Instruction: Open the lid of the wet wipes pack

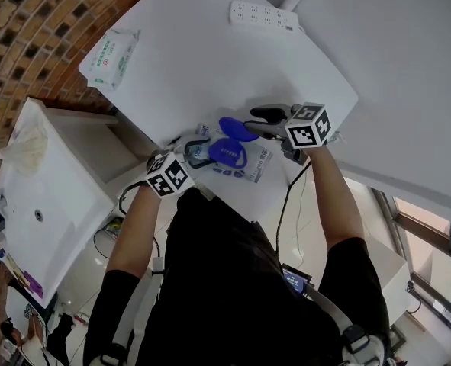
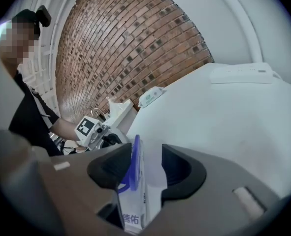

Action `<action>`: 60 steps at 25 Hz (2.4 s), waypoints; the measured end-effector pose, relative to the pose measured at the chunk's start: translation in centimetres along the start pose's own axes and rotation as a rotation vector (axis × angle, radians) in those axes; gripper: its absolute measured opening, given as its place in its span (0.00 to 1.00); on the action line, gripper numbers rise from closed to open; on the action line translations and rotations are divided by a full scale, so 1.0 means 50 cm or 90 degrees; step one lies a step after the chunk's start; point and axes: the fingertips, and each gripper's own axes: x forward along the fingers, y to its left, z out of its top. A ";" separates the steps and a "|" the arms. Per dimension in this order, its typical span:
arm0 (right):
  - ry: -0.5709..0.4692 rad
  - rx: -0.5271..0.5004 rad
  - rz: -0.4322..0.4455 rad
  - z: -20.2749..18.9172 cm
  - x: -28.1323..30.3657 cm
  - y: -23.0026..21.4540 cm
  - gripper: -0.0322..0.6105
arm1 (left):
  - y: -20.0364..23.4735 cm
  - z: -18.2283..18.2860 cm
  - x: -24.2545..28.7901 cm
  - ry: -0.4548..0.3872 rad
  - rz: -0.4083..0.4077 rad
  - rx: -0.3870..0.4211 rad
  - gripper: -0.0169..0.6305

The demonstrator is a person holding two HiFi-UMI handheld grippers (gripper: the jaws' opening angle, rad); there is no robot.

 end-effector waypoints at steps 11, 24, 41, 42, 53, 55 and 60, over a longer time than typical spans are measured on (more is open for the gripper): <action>-0.020 -0.055 -0.069 -0.030 -0.001 -0.021 0.33 | 0.003 -0.002 -0.005 0.003 0.008 -0.012 0.42; -0.179 -0.145 -0.098 0.039 -0.111 0.084 0.29 | 0.013 0.122 -0.146 -0.186 0.139 -0.156 0.43; -0.388 -0.229 -0.294 -0.045 -0.219 0.406 0.06 | -0.164 0.209 -0.358 -0.399 0.185 -0.185 0.41; -0.400 -0.226 -0.301 -0.056 -0.217 0.430 0.06 | -0.184 0.202 -0.377 -0.403 0.185 -0.181 0.41; -0.505 -0.236 -0.398 -0.124 -0.193 0.667 0.06 | -0.354 0.175 -0.543 -0.461 0.195 -0.119 0.41; -0.511 -0.234 -0.414 -0.144 -0.200 0.698 0.06 | -0.380 0.175 -0.558 -0.456 0.194 -0.121 0.40; -0.529 -0.230 -0.451 -0.202 -0.250 0.759 0.06 | -0.432 0.175 -0.599 -0.488 0.186 -0.133 0.03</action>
